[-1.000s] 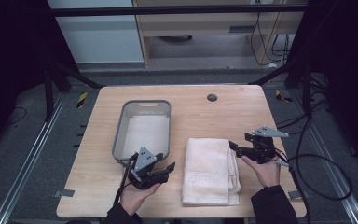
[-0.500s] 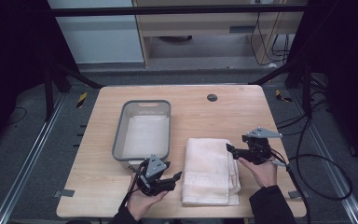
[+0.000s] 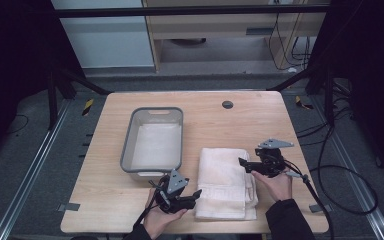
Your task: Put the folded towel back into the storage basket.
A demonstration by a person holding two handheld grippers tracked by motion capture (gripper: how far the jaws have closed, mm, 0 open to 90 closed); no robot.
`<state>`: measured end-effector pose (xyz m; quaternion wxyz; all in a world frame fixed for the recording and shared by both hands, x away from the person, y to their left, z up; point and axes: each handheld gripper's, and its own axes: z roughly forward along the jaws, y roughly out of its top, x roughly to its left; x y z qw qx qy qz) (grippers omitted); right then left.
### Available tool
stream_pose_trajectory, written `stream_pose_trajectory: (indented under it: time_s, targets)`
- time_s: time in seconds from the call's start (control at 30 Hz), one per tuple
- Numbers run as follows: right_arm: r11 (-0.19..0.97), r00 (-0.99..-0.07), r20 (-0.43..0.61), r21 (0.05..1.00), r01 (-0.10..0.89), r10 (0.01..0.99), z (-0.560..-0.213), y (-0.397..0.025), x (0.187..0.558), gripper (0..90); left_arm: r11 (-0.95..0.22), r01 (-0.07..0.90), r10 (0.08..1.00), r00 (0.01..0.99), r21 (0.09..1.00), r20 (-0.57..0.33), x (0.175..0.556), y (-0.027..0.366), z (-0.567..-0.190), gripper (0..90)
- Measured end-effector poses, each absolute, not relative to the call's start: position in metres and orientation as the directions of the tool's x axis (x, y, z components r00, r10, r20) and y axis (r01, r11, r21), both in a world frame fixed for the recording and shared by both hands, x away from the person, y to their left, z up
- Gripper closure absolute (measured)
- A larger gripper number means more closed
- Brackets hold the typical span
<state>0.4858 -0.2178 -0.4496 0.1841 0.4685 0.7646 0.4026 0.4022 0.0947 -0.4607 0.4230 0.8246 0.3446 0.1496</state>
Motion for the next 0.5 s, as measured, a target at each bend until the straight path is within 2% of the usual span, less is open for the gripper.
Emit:
stream_pose_trajectory:
  time_s: [0.5]
  targets:
    - [0.245,-0.489,0.112,0.757,0.606,0.865,-0.463,-0.209,0.493,24.2,-0.436,0.465,0.688,0.724,0.77,-0.048,0.408,0.081,-0.48,34.8]
